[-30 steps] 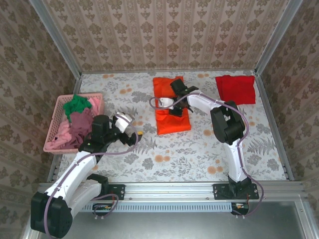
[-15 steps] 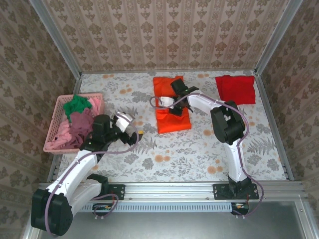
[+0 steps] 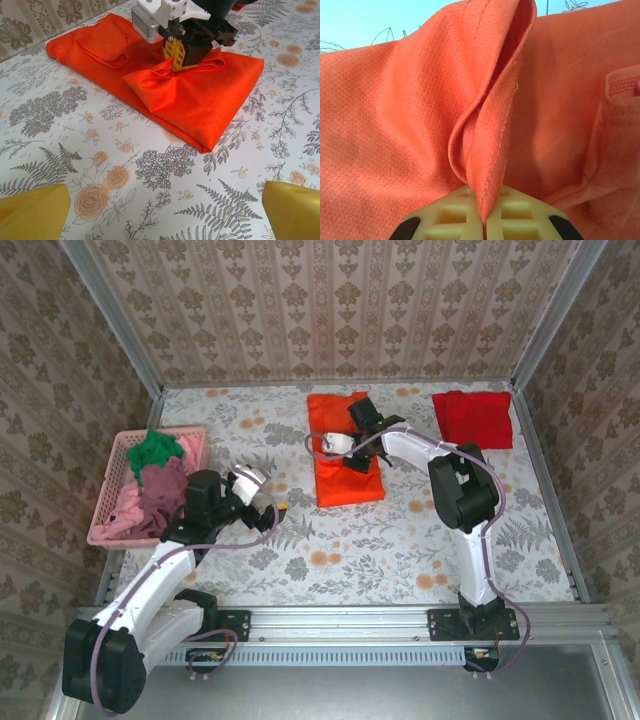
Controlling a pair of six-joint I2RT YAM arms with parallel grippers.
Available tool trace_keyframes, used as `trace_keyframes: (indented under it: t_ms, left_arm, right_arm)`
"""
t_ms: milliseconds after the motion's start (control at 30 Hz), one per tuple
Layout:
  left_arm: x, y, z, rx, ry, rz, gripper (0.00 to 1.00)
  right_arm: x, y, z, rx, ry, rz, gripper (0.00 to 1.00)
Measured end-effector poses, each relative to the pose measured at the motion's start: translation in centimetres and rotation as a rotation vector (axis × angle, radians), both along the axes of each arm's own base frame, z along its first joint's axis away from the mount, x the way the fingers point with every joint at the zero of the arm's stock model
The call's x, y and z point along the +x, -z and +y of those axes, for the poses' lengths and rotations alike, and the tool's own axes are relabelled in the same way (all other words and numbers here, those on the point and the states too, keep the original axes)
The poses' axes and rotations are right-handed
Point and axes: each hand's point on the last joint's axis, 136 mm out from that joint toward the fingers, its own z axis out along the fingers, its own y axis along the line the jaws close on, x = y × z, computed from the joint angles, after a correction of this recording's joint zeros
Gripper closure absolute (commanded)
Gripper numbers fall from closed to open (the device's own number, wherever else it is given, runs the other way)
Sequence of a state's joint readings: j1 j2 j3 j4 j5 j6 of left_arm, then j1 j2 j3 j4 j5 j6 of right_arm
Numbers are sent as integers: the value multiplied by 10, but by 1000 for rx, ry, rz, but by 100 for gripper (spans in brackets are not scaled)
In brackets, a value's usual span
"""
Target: Fold and stack the t-shirts
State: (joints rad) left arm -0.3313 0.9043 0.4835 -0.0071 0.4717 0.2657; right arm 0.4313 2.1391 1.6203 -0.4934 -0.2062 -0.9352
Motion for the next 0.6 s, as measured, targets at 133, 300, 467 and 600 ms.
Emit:
trace_keyframes:
  t_ms: [133, 300, 467, 600]
  left_arm:
    - [0, 0, 0, -1, 0, 0, 0]
    - [0, 0, 0, 0, 0, 0, 0]
    - [0, 0, 0, -2, -1, 2, 0]
    - [0, 0, 0, -3, -1, -1, 0]
  right_arm:
    - [1, -2, -1, 4, 5, -2, 97]
    - [0, -2, -1, 10, 14, 3, 96]
    - [2, -4, 2, 19, 17, 6, 96]
    - [10, -6, 5, 26, 17, -7, 95]
